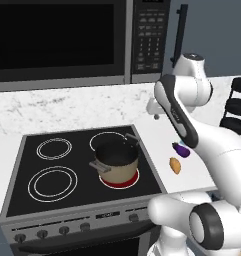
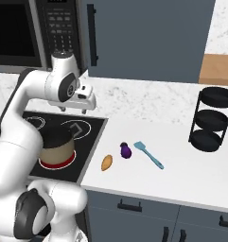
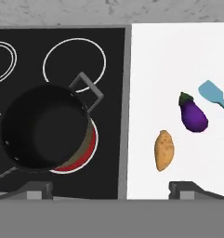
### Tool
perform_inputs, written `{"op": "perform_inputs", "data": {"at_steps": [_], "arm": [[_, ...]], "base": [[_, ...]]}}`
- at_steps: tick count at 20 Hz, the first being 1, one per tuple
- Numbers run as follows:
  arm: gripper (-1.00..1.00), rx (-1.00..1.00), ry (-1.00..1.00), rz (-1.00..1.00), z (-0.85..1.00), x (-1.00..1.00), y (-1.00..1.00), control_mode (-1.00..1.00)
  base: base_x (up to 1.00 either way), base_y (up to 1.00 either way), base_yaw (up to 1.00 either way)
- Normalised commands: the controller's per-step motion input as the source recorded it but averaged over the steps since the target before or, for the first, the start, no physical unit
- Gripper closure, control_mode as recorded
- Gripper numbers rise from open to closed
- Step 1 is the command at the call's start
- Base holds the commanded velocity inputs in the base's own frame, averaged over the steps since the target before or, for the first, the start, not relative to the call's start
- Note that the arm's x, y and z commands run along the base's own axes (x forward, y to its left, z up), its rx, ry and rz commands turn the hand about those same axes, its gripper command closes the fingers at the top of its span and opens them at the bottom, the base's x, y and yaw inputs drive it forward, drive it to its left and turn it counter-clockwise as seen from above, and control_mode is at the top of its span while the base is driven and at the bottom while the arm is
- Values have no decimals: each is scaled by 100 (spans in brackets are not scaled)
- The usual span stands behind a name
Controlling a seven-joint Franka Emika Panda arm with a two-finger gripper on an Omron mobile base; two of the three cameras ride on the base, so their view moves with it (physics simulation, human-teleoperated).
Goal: Put the potato and eggplant in the pot. Retrieve the spatula and lightly stir the vegetables in the pot.
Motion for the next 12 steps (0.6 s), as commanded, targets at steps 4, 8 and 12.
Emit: {"op": "perform_inputs", "data": {"at_steps": [4, 8, 12], "arm": [[-100, 3, 0, 0, -2, 18, -30, -100], [-100, 0, 6, 0, -34, 18, -62, -100], [-100, 0, 13, 0, -58, 6, -63, -100]], "base": [[0, 0, 0], [0, 0, 0], [0, 0, 0]]}}
